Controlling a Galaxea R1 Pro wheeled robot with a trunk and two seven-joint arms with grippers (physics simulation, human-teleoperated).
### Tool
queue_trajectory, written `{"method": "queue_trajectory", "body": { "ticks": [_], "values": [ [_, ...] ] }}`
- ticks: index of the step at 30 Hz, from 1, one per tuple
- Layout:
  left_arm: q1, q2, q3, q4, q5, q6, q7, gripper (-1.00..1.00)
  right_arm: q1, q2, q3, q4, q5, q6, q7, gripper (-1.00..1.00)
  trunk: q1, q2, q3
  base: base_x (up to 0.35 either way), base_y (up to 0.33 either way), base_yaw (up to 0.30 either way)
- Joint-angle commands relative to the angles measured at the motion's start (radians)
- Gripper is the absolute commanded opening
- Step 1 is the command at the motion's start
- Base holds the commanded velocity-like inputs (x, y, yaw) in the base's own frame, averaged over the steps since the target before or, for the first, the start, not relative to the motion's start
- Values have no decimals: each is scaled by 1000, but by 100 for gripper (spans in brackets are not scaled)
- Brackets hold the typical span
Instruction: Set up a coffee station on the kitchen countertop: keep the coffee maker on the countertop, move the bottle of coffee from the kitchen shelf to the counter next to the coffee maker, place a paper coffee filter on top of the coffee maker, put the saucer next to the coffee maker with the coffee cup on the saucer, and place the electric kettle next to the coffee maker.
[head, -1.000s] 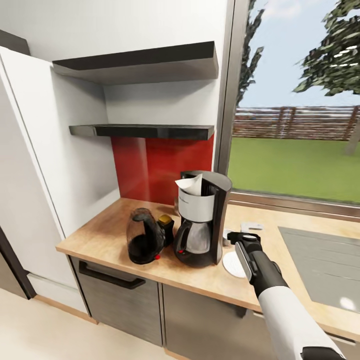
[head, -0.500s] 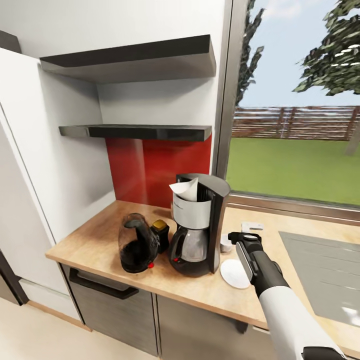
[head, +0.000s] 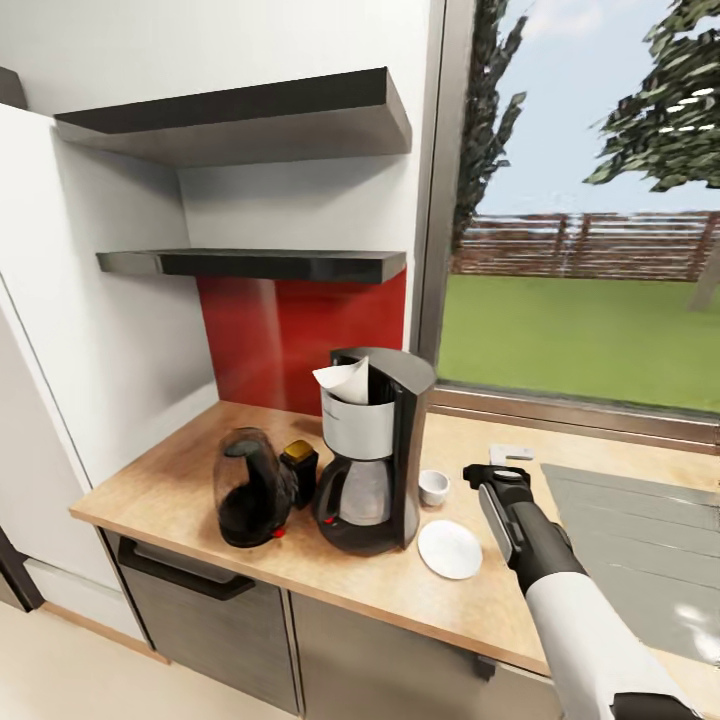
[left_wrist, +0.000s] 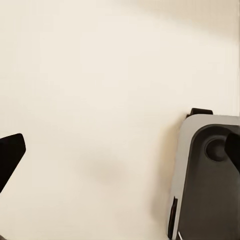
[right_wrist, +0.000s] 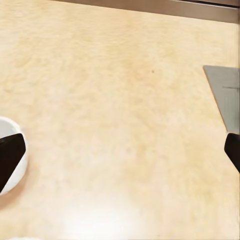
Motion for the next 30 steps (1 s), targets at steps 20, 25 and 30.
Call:
{"method": "queue_trajectory", "body": {
  "ticks": [20, 25, 30],
  "values": [
    [0, 0, -9, 3, 9, -3, 3, 100, 0, -15, 7, 3, -1, 54, 20, 100, 0, -1, -1, 0, -16, 0],
    [0, -1, -9, 4, 9, -3, 3, 100, 0, -16, 6, 2, 22, 76, 143, 100, 0, -1, -1, 0, 0, 0],
    [0, -2, -9, 3, 9, -3, 3, 100, 0, -15, 7, 2, 30, 93, 158, 100, 0, -1, -1, 0, 0, 0]
  ]
}}
